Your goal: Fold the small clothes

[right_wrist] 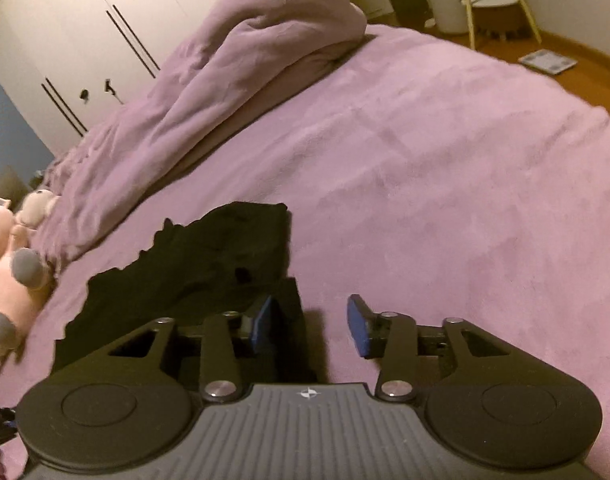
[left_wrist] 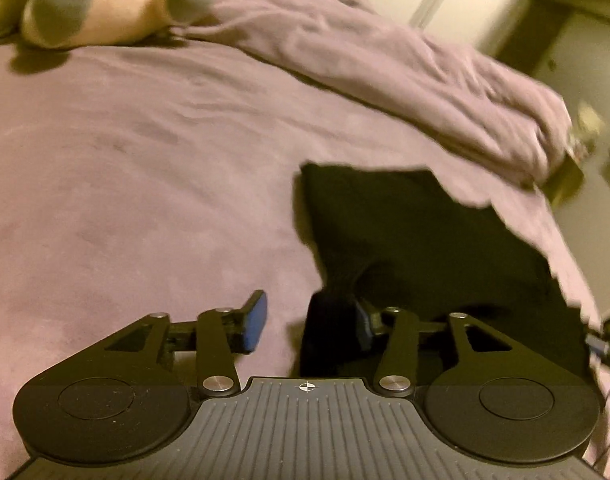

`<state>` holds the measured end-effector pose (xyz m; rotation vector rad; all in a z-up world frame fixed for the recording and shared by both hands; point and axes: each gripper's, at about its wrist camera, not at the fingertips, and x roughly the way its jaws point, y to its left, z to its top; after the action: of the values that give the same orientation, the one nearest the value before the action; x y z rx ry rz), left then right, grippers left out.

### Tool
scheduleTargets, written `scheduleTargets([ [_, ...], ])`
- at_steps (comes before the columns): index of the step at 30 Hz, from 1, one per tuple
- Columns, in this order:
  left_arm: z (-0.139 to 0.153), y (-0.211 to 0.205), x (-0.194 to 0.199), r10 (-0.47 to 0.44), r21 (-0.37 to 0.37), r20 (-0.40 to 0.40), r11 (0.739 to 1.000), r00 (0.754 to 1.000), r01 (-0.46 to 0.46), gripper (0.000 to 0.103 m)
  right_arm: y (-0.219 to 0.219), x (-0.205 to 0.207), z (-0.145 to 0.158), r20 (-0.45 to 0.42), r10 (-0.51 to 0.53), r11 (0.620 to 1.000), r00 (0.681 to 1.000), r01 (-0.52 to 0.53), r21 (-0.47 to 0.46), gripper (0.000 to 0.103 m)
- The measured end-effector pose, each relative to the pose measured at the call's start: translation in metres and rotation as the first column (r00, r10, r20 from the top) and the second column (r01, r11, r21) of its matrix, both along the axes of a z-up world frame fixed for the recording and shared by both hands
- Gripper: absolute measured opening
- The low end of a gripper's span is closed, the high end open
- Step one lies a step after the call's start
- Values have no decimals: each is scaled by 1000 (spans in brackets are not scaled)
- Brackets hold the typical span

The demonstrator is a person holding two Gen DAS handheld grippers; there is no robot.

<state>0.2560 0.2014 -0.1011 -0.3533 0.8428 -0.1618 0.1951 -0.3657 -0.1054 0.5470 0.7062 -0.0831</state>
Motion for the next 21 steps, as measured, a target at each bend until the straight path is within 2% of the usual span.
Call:
scheduleTargets([
  [2,-5,-2,3,-8,-6,-7,1000,1000,8,53,-2,-2,-3,-3,47,999,999,-47,2,55],
  [6,-5,-3,6,-3,-50,27,999,1000,4,55,3,0,-7,-4,105,994,994,-105,14,55],
  [8,0,1,4,-2,-94,68,996,998,8,67,7,3,-6,3,131,991,991,-131,15,55],
  [12,10,15,-1,79,-164,97,985,992,-62,68,13,8,-6,3,165,986,986,-165,-1,55],
  [15,11,25,-5,88,-151,101,986,991,-72,68,11,6,-6,7,138,990,990,-138,-1,55],
  [18,3,21,-5,33,-108,64,994,997,-26,68,7,2,-6,29,114,993,993,-114,13,55],
  [21,-7,11,0,-24,-120,38,992,999,28,68,8,-1,-7,32,130,992,991,-130,-4,55],
])
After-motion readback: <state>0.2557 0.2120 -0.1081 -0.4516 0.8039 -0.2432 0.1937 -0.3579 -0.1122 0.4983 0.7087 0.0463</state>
